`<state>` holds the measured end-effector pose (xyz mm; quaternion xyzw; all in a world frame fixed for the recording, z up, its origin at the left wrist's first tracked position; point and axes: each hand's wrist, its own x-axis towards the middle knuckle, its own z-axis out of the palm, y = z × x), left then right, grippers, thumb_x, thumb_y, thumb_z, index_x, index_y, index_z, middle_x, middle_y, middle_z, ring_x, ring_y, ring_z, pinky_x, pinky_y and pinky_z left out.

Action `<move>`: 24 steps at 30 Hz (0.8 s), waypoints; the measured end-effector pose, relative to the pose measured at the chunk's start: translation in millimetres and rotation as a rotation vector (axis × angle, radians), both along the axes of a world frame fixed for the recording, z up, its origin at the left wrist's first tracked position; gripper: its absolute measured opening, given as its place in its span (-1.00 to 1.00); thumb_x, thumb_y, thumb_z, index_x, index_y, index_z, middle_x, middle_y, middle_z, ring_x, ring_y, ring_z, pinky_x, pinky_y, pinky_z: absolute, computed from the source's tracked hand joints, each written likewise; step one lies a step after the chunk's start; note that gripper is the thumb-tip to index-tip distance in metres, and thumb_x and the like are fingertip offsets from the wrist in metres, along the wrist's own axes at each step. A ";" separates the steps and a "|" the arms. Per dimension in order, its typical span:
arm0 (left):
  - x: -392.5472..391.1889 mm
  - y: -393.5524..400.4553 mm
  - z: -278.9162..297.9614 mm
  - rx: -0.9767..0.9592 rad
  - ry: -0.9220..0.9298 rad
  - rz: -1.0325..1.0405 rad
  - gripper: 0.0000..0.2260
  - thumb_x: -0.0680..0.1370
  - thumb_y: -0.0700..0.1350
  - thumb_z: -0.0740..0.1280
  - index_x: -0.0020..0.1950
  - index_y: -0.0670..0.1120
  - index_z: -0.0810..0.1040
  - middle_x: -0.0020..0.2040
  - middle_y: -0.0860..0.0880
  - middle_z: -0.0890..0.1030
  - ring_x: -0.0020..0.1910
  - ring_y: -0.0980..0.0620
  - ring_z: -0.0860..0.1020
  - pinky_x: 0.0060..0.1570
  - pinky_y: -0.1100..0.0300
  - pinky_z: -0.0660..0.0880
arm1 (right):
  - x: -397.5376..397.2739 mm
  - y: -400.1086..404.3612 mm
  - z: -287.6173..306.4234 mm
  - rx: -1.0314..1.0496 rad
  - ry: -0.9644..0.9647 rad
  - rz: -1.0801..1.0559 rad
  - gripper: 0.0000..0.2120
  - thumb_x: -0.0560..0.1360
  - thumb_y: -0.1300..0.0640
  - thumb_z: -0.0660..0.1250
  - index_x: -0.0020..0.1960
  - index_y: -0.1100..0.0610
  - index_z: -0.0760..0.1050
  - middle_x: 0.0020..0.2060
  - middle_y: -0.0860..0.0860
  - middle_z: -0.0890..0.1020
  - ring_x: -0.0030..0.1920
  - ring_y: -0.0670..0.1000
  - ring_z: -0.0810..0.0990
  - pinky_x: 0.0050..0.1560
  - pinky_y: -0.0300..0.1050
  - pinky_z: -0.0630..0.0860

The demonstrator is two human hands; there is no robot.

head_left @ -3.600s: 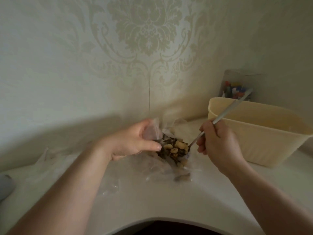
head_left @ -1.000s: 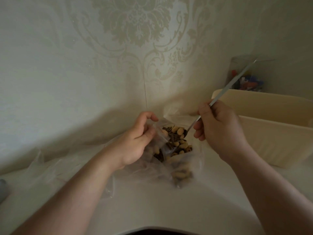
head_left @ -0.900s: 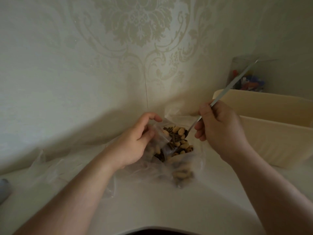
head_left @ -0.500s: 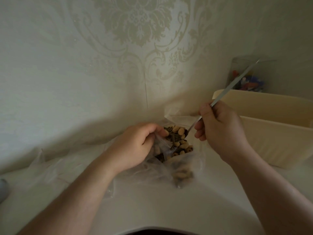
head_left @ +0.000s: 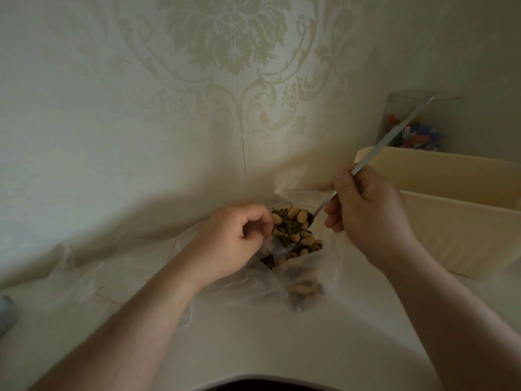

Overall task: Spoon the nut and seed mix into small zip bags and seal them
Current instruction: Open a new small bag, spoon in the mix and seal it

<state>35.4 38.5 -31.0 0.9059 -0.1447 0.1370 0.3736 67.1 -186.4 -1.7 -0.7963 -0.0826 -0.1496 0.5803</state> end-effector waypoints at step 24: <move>6.8 6.7 -0.4 -0.089 0.013 0.063 -0.83 0.55 -0.08 0.53 -0.05 0.24 0.72 -0.13 0.28 0.71 -0.08 0.31 0.66 -0.06 0.46 0.48 | 2.4 -2.8 -1.8 0.005 -0.005 -0.003 -0.77 0.73 -0.02 0.18 -0.04 0.00 0.53 -0.32 0.00 0.68 -0.36 0.03 0.68 -0.29 -0.03 0.59</move>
